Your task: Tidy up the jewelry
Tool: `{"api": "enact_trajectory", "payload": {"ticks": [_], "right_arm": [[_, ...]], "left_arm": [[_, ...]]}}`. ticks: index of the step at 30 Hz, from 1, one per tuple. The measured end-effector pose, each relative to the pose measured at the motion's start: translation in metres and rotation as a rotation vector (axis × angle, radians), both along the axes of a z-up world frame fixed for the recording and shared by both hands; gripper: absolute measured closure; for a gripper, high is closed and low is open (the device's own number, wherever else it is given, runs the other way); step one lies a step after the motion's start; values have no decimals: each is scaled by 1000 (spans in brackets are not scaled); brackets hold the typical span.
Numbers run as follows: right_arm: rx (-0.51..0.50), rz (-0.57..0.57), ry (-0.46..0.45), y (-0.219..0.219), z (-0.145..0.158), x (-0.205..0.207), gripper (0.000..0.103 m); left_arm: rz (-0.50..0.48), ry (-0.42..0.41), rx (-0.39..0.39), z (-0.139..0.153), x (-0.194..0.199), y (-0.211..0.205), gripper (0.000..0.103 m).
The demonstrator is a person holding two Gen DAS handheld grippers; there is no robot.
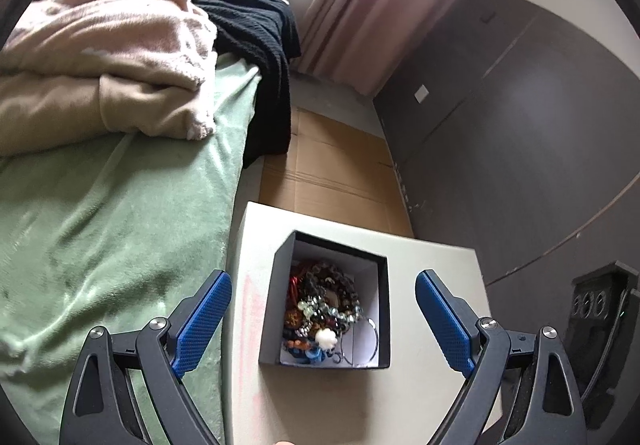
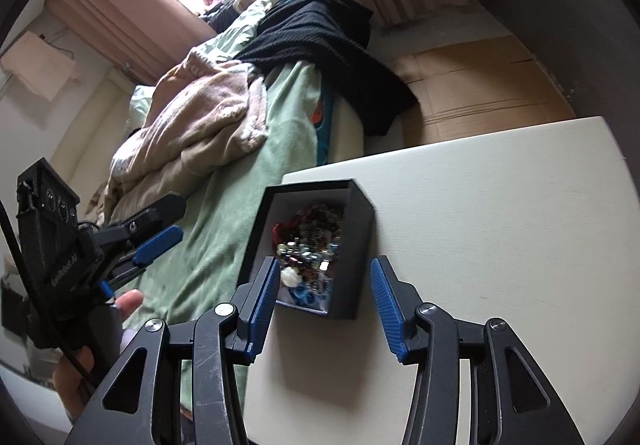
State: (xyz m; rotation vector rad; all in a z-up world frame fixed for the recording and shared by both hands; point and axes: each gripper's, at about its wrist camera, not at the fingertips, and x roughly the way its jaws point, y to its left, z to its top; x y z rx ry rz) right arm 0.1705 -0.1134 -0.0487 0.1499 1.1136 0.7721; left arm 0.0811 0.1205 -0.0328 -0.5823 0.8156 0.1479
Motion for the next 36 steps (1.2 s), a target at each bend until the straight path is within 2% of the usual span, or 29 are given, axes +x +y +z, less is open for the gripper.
{"api": "enact_trajectory", "payload": {"ticks": [5,9,11,12,14,15,16,19,22,29,36], "right_arm": [[-26,-49,-10,-21,4,3,55],[-54,-73,-42,-36,12,-1,55],[-73,-81,-62,-43,15,-5,54],[-80,-86,-68,-47,16,-6,50],[-92,-99,-76,-56,17,-8,33],[-92,-106,-82,-62,19,-10,20],[-90,-111,-87,-66,21,-11,15],[-91,-131,-99,-82,26,-16,13],[-89,-150,-101,-97,28,-22,1],[-98,-171,-136,-122,34,-42,0],[-108,-162,-154,-129,41,-49,0]], "left_arm": [[-29,18,48,1,-4,-22,10],[-43,-13,113,8,-11,-44,10],[-45,-26,150,12,-14,-54,5],[-56,-33,168,14,-16,-62,1],[-69,-40,186,16,-19,-72,0],[-72,-41,193,17,-20,-76,0],[-78,-44,201,18,-21,-82,0],[-92,-61,215,22,-25,-94,0],[-100,-79,237,28,-32,-105,0],[-104,-121,251,40,-44,-121,0],[-123,-115,280,44,-47,-130,0]]}}
